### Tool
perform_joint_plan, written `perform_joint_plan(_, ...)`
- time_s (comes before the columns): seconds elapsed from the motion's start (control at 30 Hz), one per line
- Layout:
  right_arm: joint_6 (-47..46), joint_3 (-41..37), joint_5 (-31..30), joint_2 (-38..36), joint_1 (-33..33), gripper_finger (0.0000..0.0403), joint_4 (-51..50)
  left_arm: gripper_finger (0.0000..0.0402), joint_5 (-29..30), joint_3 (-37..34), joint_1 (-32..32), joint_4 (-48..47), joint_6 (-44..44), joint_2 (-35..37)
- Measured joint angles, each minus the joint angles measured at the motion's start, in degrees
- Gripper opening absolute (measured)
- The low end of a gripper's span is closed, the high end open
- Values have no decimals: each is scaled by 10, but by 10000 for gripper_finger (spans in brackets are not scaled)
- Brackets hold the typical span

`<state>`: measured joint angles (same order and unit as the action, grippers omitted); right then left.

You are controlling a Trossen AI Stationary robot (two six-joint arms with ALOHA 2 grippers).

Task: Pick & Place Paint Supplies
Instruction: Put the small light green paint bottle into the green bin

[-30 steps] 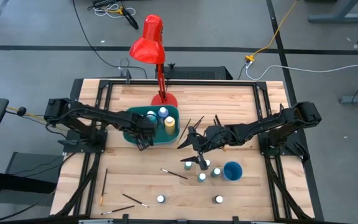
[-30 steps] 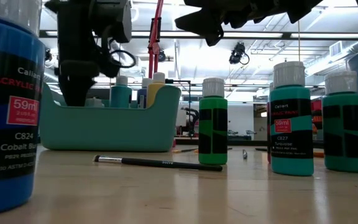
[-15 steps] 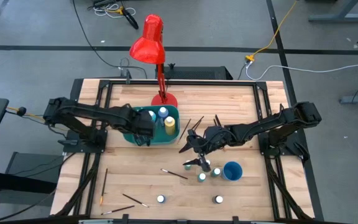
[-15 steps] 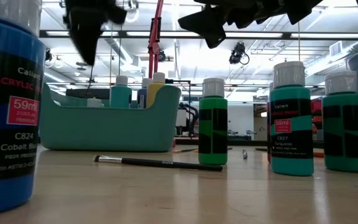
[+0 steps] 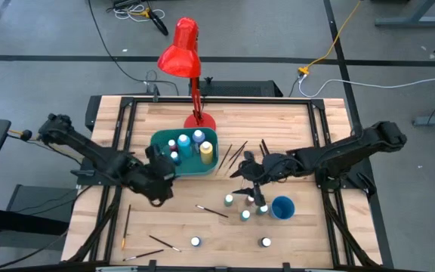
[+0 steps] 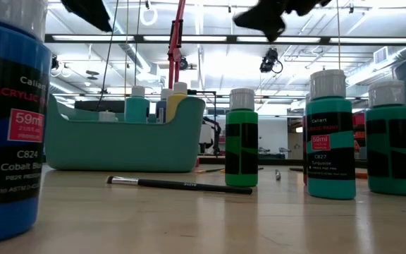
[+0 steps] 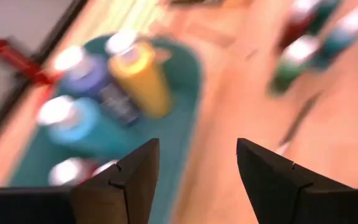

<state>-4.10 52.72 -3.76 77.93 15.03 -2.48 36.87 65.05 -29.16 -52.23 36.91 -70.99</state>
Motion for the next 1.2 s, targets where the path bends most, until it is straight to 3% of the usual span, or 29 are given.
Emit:
perform_joint_plan(0.1,-7,0,-48,-2,15,263,-6,214,-11,-76,-11,155,-23,36)
perform_joint_plan(0.2,-27,0,-53,11,21,263,-1,213,-52,-132,-11,320,-49,49)
perform_joint_plan(0.3,-65,0,-53,29,21,263,-5,213,-92,-161,-11,436,-60,42)
perform_joint_plan(0.4,-79,0,-57,53,19,263,-2,213,-114,-172,-11,480,-76,36)
perform_joint_plan(0.67,-29,0,-28,122,28,263,30,213,-100,-176,-10,490,-135,7)
perform_joint_plan(1.2,-40,0,-49,198,29,262,64,213,-87,-175,-10,492,-121,-23)
